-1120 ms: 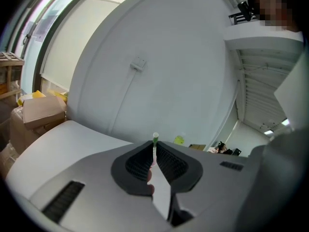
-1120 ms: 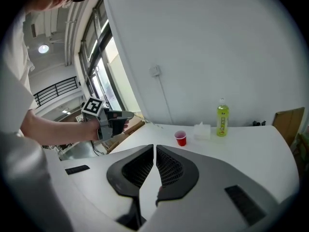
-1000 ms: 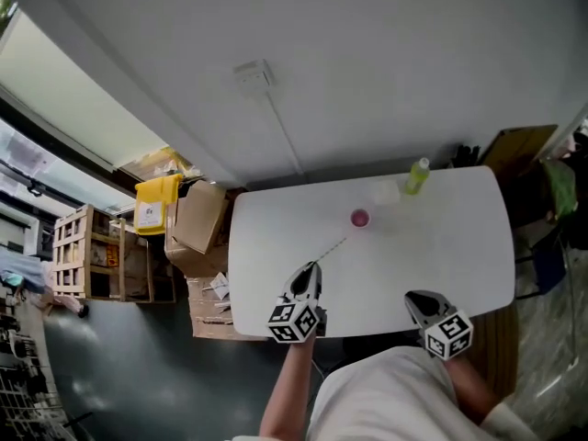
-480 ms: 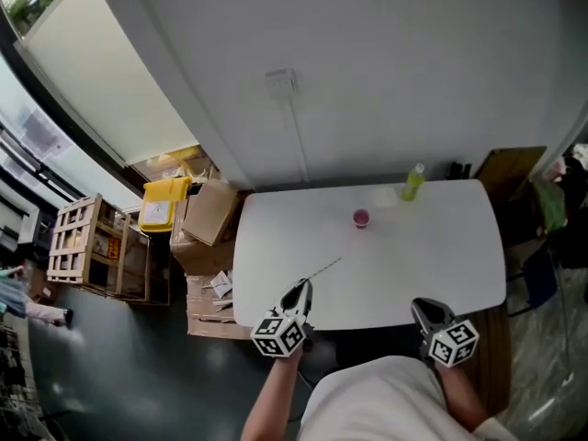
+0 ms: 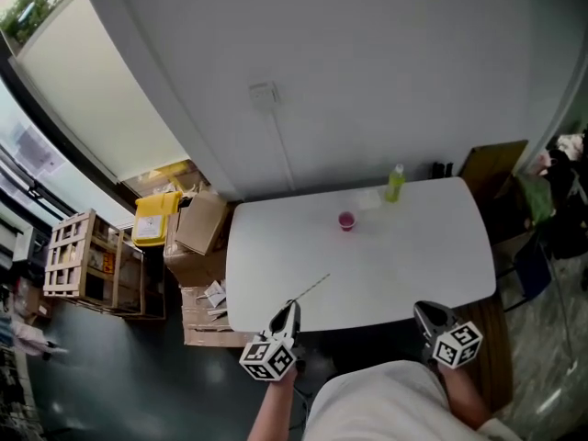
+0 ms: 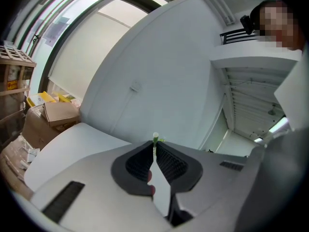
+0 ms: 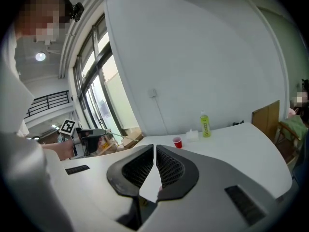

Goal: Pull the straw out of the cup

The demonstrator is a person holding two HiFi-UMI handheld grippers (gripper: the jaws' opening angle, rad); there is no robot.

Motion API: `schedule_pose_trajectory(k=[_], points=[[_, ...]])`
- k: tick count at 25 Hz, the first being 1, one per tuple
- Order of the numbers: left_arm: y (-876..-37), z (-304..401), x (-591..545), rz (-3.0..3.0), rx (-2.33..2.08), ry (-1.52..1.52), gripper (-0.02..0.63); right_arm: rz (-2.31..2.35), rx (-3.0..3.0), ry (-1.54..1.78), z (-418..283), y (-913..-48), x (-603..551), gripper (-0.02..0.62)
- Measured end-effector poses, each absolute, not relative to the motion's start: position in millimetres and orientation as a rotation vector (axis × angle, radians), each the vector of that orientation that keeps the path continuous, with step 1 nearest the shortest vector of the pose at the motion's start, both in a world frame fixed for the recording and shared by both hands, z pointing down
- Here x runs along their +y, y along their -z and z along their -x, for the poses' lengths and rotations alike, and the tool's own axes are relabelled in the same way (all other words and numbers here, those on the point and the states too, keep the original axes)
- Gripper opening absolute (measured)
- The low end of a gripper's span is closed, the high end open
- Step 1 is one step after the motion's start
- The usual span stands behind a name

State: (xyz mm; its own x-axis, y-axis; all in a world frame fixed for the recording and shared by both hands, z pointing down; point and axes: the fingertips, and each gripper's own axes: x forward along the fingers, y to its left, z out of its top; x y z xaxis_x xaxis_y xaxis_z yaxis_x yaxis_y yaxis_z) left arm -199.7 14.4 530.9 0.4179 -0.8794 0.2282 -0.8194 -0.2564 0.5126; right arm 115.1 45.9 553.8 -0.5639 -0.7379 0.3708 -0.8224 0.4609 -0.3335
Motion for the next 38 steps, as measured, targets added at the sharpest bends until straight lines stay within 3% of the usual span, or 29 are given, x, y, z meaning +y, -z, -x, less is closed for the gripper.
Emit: schedule_pose_trajectory(k=[15, 38], points=[[-508, 146, 37, -2.127, -1.419, 0.182, 0.023, -1.349, -2.679, -0.595, -142, -515, 22, 0.038], [-487, 138, 47, -2.12, -1.437, 0.233, 0.023, -1.186, -2.769, -0.569, -127, -503, 18, 0.04]])
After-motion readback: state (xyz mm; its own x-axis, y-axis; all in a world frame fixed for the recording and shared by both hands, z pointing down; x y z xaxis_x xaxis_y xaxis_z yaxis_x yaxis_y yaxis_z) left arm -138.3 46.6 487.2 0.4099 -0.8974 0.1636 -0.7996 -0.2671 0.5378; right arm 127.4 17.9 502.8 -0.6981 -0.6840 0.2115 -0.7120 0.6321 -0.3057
